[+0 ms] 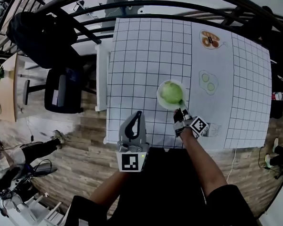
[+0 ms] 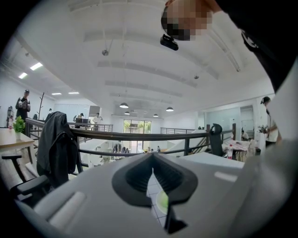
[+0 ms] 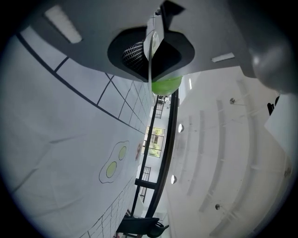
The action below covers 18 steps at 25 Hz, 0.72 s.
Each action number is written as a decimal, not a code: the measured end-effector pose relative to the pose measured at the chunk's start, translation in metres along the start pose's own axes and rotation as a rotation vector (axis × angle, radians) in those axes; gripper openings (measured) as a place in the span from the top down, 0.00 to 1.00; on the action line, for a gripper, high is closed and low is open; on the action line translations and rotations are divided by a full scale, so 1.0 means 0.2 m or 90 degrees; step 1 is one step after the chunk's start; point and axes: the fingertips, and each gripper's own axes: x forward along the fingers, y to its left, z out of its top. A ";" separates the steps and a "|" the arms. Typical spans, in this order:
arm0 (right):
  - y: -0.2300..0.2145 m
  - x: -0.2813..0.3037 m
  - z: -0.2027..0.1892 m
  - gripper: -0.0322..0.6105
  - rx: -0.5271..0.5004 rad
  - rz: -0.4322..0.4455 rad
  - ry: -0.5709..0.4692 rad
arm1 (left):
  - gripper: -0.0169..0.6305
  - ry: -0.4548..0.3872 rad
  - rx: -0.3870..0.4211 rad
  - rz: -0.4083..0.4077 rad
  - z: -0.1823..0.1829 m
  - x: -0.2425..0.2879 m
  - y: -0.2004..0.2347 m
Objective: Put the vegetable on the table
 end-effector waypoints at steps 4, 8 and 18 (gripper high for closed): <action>-0.04 0.04 -0.02 0.93 0.006 0.003 0.014 | 0.96 0.008 -0.005 0.002 -0.02 0.00 0.00; -0.06 0.05 -0.02 0.94 0.014 0.009 0.005 | 0.96 -0.002 -0.004 0.000 -0.01 0.02 0.00; -0.13 0.07 -0.03 0.93 0.047 -0.025 -0.015 | 0.96 0.020 -0.015 0.015 -0.05 0.00 0.03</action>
